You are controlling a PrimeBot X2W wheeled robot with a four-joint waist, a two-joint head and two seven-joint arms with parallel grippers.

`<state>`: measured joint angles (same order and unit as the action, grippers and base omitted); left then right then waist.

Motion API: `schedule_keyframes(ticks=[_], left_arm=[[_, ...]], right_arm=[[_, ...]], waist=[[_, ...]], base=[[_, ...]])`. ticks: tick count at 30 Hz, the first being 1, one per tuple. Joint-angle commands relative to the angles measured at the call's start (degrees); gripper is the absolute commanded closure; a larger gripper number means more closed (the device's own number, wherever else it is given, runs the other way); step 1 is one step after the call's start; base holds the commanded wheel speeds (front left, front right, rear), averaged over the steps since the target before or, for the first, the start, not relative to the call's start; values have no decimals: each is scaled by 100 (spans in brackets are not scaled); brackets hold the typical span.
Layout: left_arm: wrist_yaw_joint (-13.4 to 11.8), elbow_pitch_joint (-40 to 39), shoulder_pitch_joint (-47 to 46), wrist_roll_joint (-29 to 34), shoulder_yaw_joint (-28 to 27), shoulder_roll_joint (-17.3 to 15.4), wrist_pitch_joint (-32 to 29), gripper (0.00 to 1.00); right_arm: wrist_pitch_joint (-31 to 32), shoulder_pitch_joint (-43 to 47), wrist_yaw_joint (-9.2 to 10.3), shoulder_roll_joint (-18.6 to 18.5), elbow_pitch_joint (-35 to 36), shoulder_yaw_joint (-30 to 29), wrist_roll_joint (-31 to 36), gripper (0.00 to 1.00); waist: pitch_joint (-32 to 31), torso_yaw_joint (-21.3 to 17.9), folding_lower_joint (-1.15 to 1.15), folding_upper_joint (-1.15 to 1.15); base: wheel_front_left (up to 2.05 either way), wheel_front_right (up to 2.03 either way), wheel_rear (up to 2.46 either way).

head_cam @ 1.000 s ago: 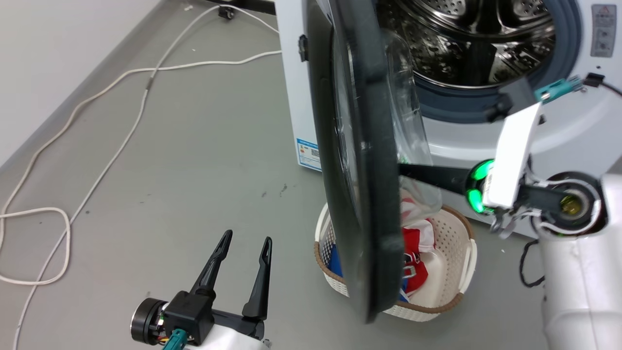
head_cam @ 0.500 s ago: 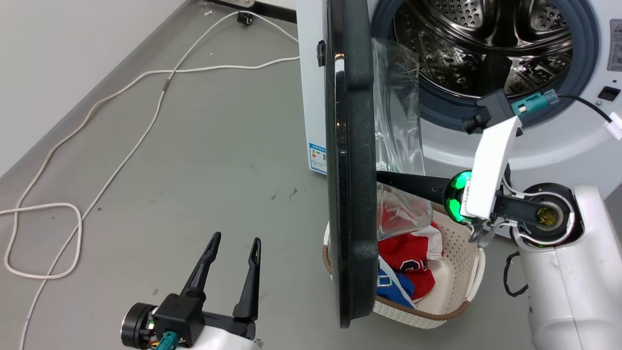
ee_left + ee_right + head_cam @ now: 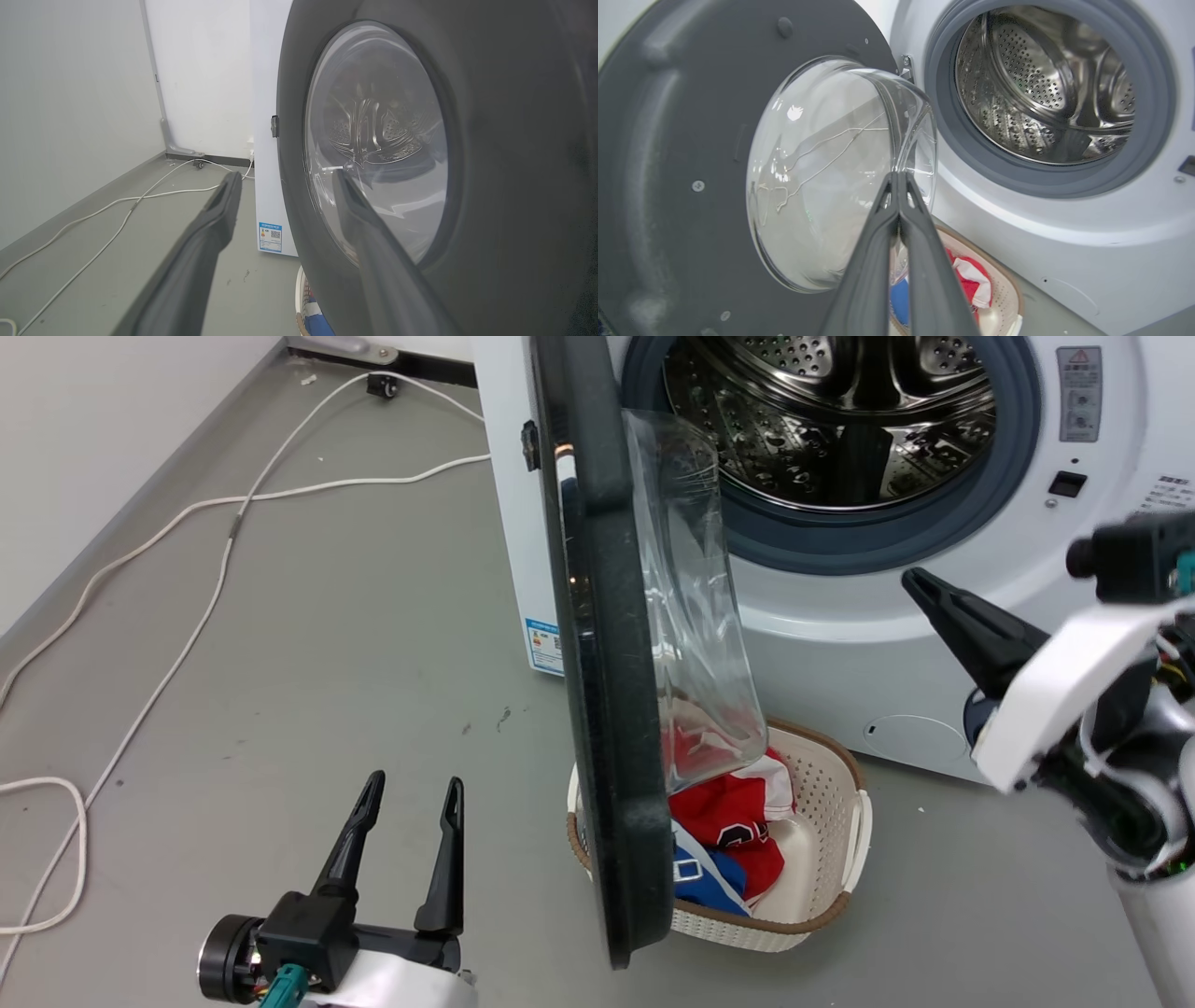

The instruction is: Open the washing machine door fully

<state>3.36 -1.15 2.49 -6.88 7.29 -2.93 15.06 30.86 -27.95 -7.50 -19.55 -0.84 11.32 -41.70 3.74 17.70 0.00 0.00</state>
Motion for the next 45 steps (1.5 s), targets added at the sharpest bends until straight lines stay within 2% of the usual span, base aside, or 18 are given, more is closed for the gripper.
schedule_keyframes(ticks=[1,3,4,5,6,11,15,19,25,31,45], left_arm=[[12,-6,-38,-20,-51,6,18,0],[21,-14,-15,-10,-112,6,18,0],[32,-18,10,-4,-141,5,17,0],[41,-26,37,2,-169,6,18,0],[44,-32,60,9,-198,6,17,0],[48,-30,130,-2,-316,6,17,0],[62,-35,166,-4,-373,6,17,0],[86,-46,192,20,-447,6,17,0],[151,16,212,148,-451,6,17,0],[192,144,238,-16,-341,5,18,0],[278,267,192,-63,-327,6,17,0]], right_arm=[[-523,208,1,-183,23,207,284,100],[-1263,379,2,-470,-27,373,741,100],[-1603,488,2,-557,-78,421,966,72],[-1905,605,2,-582,-148,415,1170,16],[-2153,732,2,-533,-259,346,1307,0],[-3243,1302,2,-132,-740,-252,2150,0],[-4030,1838,4,497,-877,-820,2740,0],[-4415,2233,3,944,-710,-1052,3178,0],[-4594,2686,3,1469,-528,-1410,3600,0],[-4605,2905,3,1644,-296,-1535,3822,0],[-4606,2924,3,1676,-241,-1617,3757,0]], waist=[[-18,-77,0,0],[-44,-129,0,0],[-56,-154,0,0],[-68,-182,0,0],[-83,-216,0,0],[-118,-320,0,0],[-159,-421,0,0],[-161,-493,0,0],[-155,-562,0,0],[-137,-561,0,0],[-113,-525,0,0]], base=[[0,0,0],[0,0,0],[0,0,0],[0,0,0],[0,0,0],[0,0,0],[0,0,0],[0,0,0],[0,0,0],[0,0,0],[0,0,0]])
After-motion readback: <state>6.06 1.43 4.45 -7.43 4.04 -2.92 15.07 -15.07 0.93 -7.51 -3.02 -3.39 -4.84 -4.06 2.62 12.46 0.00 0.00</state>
